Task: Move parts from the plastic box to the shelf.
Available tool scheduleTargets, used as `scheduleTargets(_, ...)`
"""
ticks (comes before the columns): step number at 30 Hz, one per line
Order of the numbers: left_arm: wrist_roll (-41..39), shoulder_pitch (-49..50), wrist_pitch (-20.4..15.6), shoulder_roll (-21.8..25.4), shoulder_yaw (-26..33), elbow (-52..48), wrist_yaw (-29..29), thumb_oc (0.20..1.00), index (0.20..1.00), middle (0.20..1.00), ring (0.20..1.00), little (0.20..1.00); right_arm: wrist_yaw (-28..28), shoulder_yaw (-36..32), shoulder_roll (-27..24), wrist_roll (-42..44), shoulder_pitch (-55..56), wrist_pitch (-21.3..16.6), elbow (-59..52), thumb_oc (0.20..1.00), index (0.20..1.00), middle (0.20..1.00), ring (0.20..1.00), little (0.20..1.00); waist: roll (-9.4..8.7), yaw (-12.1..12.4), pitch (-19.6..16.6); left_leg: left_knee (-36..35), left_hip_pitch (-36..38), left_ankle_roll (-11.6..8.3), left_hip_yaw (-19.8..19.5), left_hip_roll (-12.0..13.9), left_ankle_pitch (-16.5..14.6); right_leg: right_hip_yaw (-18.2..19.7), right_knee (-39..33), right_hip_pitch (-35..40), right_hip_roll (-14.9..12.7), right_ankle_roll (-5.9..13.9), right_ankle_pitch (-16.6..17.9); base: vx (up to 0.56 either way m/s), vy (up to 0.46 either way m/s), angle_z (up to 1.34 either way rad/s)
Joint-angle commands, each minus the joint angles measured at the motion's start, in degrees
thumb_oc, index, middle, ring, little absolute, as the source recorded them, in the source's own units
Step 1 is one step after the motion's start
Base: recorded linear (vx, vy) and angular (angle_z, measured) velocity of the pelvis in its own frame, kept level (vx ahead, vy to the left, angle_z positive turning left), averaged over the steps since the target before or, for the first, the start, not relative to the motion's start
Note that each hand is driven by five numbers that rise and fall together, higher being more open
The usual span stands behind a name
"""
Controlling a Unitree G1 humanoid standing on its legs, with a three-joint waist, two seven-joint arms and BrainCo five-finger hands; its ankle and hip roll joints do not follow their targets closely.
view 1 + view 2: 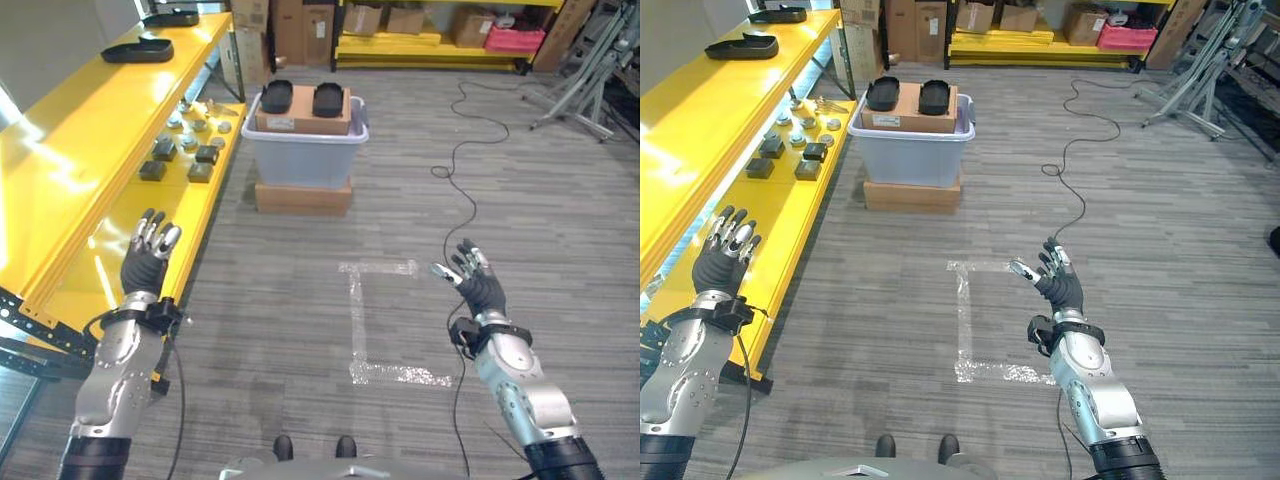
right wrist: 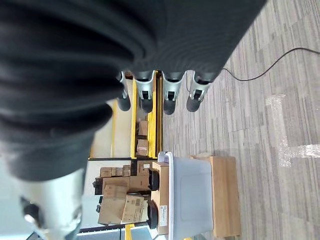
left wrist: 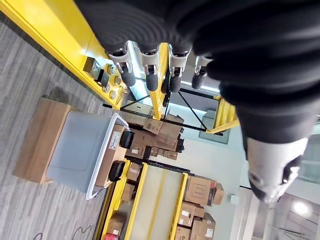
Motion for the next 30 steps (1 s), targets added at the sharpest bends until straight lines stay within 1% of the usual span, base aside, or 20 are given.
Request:
scheduleTargets(1,-0.85,-2.67,-1.52,2.98,0.59,0.39,-1.2,1.0,1.0,1.0,1.0,1.0,-0.36,0.39,0.38,3.08,-3.89,-3.55,-0.93,1.0,1.0,1.0,1.0,1.0,-1.68,0.18,-0.65,8.6,-4.4,2.58,-1.69,-2.26,-5.69,0.01,14.42,-4.82,-3.78,4.82,-3.38,0.07,0.08,0.0)
scheduleTargets(3,-1.03,-2.84,-1.4,3.05,0.53,0.35,-1.23,1.0,1.0,1.0,1.0,1.0,-0.6,0.52,0.57,3.32,-3.93,-3.52,-1.11,1.0,1.0,1.0,1.0,1.0,-1.64,0.14,-0.27,9.22,-4.76,3.09,-1.71,-2.54,-5.94,0.21,16.94,-5.92,-4.01,5.06,-3.13,0.05,0.082,0.04)
scheduleTargets(4,-1.36,-3.31,-1.32,3.16,0.33,0.56,-0.99,1.0,1.0,1.0,1.0,1.0,-0.86,1.25,1.23,4.03,-4.04,-3.83,-1.16,1.0,1.0,1.0,1.0,1.0,-0.97,0.01,1.27,11.04,-5.24,4.53,-2.06,-2.94,-6.63,0.63,27.55,-10.21,-4.81,5.99,-0.83,0.04,0.116,0.03)
scheduleTargets(5,-1.26,-3.42,-1.33,3.19,0.28,0.59,-0.8,1.0,1.0,1.0,1.0,1.0,-0.86,1.49,1.45,3.97,-4.04,-4.01,-1.15,1.0,1.0,1.0,1.0,1.0,-0.84,0.0,1.7,11.82,-5.53,4.85,-2.09,-3.14,-6.94,0.86,30.65,-11.85,-5.13,6.11,-0.14,0.04,0.15,-0.13)
scheduleTargets(7,-1.08,-3.08,-1.32,3.22,0.85,0.78,-0.69,1.0,1.0,1.0,1.0,1.0,-0.5,2.34,2.53,2.58,-3.31,-4.43,-1.61,1.0,1.0,1.0,1.0,1.0,-0.19,0.01,3.48,15.97,-6.78,5.88,-1.85,-3.62,-8.75,1.35,42.52,-18.32,-5.47,6.16,2.41,0.07,0.122,-0.12)
scheduleTargets(8,-1.13,-2.56,-1.82,3.16,1.44,0.83,-0.36,1.0,1.0,1.0,1.0,1.0,0.12,2.54,2.74,2.26,-3.09,-4.22,-1.73,1.0,1.0,1.0,1.0,1.0,-0.28,0.25,3.92,17.94,-7.23,6.21,-1.28,-4.01,-9.89,1.13,43.53,-20.4,-6.42,6.24,3.23,0.16,0.052,-0.12)
scheduleTargets(9,-1.27,-2.3,-1.82,3.34,1.88,0.74,0.05,1.0,1.0,1.0,1.0,1.0,0.87,2.78,2.84,1.8,-3.32,-4.26,-1.32,1.0,1.0,1.0,1.0,1.0,-0.69,0.45,4.14,19.33,-7.26,6.24,-1.13,-4.67,-11.17,0.97,40.06,-21.12,-7.39,6.65,5.13,0.21,-0.042,-0.23)
scheduleTargets(10,-1.56,-2.15,-1.85,3.81,2.21,0.62,0.2,1.0,1.0,1.0,1.0,1.0,1.45,2.82,2.75,1.81,-3.64,-4.4,-1.05,1.0,1.0,1.0,1.0,1.0,-1.04,0.5,4.21,20.1,-7.08,5.97,-1.37,-4.97,-12.24,0.86,35.91,-20.62,-7.42,6.96,6.09,0.19,-0.092,-0.29)
scheduleTargets(11,-1.73,-2.15,-1.89,4.05,2.33,0.48,0.36,1.0,1.0,1.0,1.0,1.0,1.61,2.82,2.65,1.84,-3.81,-4.52,-0.98,1.0,1.0,1.0,1.0,1.0,-1.36,0.51,4.25,20.36,-6.94,5.74,-1.65,-5.22,-12.7,0.95,32.82,-20.25,-7.33,7.0,6.09,0.36,-0.229,-0.3)
scheduleTargets(12,-1.79,-2.67,-1.35,4.92,2.37,-0.09,1.29,1.0,1.0,1.0,1.0,1.0,1.88,2.61,1.7,2.37,-4.48,-4.86,-0.69,1.0,1.0,1.0,1.0,1.0,-2.87,0.02,4.36,21.0,-5.86,4.89,-3.8,-6.57,-14.54,1.88,17.19,-18.53,-6.52,7.48,6.63,0.34,-0.221,-0.26)
scheduleTargets(14,-1.96,-2.82,-0.88,5.11,2.42,-0.25,1.31,1.0,1.0,1.0,1.0,1.0,2.03,2.1,1.04,3.29,-4.61,-4.78,-0.64,1.0,1.0,1.0,1.0,1.0,-3.04,-0.29,4.42,20.79,-5.02,4.6,-4.88,-6.73,-14.98,2.12,11.43,-17.67,-6.08,7.59,6.86,0.37,-0.198,-0.08)
scheduleTargets(15,-1.3,-2.52,-0.85,4.75,2.54,-0.42,1.64,1.0,1.0,1.0,1.0,1.0,3.0,0.65,0.14,4.97,-4.04,-4.44,-0.83,1.0,1.0,1.0,1.0,1.0,-3.41,-0.63,4.35,20.43,-3.35,4.3,-6.38,-6.77,-15.99,2.68,3.2,-17.13,-6.1,8.03,7.62,0.44,-0.198,0.14)
scheduleTargets(17,-1.0,-2.15,-1.35,4.53,2.62,-0.17,1.61,1.0,1.0,1.0,1.0,1.0,3.5,0.05,-0.09,5.32,-3.44,-4.09,-1.2,1.0,1.0,1.0,1.0,1.0,-3.42,-0.73,4.32,20.22,-2.34,4.14,-6.46,-6.34,-16.63,2.3,1.21,-17.08,-6.52,8.41,8.47,0.42,-0.187,0.31)
scheduleTargets(18,-1.54,-0.88,-2.61,4.04,3.1,0.35,1.41,1.0,1.0,1.0,1.0,1.0,5.17,-1.14,-0.12,5.97,-1.62,-3.4,-2.11,1.0,1.0,1.0,1.0,1.0,-3.74,-1.03,4.27,20.35,-0.74,3.89,-6.51,-5.73,-17.81,2.2,-0.38,-17.45,-7.29,9.03,9.99,0.46,-0.214,0.31)
scheduleTargets(22,-1.5,2.35,-4.45,2.96,4.44,-0.12,0.37,1.0,1.0,1.0,1.0,1.0,7.84,-2.96,-0.33,5.5,1.04,-2.84,-2.98,1.0,1.0,1.0,1.0,1.0,-3.91,-1.49,3.13,20.02,1.48,2.37,-6.02,-3.57,-18.61,2.18,0.25,-14.61,-7.18,8.47,7.2,0.42,-0.226,0.21)
scheduleTargets(24,-3.2,3.55,-5.23,2.65,5.05,-0.28,0.79,1.0,1.0,1.0,1.0,1.0,7.46,-3.29,-1.24,5.99,0.99,-2.31,-2.68,1.0,1.0,1.0,1.0,1.0,-3.78,-1.77,1.79,19.95,3.05,0.47,-5.05,-0.55,-17.7,1.74,3.82,-13.16,-6.13,7.27,5.28,0.51,-0.324,0.19)
scheduleTargets(26,-6.32,3.86,-5.69,2.41,5.4,-0.24,0.7,1.0,1.0,1.0,1.0,1.0,7.44,-3.17,-1.81,6.36,0.17,-2.58,-1.73,1.0,1.0,1.0,1.0,1.0,-3.65,-1.7,1.26,21.28,3.21,-1.15,-4.09,2.43,-13.93,0.69,6.38,-12.23,-5.35,6.05,4.16,0.4,-0.302,0.3)
scheduleTargets(27,-7.89,3.74,-5.92,1.92,5.67,-0.53,1.32,1.0,1.0,1.0,1.0,1.0,7.51,-3.18,-2.45,6.67,-0.46,-2.48,-1.28,1.0,1.0,1.0,1.0,1.0,-3.83,-1.93,1.02,25.2,2.51,-2.24,-2.41,5.14,-10.19,0.11,6.97,-10.95,-4.4,4.55,2.54,0.41,-0.33,0.3)
scheduleTargets(29,-9.11,3.68,-5.93,0.95,6.08,-0.91,2.53,1.0,1.0,1.0,1.0,1.0,8.14,-3.32,-3.25,6.27,-0.94,-2.19,-0.84,1.0,1.0,1.0,1.0,1.0,-4.0,-2.23,0.75,33.53,0.69,-3.47,-0.08,8.38,-5.69,-0.87,7.01,-9.22,-2.91,2.27,0.68,0.35,-0.305,0.11)
scheduleTargets(30,-9.15,3.69,-5.88,0.72,6.14,-0.94,2.82,1.0,1.0,1.0,1.0,1.0,8.27,-3.31,-3.39,6.03,-0.98,-2.25,-0.7,1.0,1.0,1.0,1.0,1.0,-3.99,-2.25,0.72,35.74,-0.06,-3.73,0.21,8.97,-4.89,-1.07,7.01,-8.88,-2.56,1.79,0.33,0.34,-0.347,-0.01)
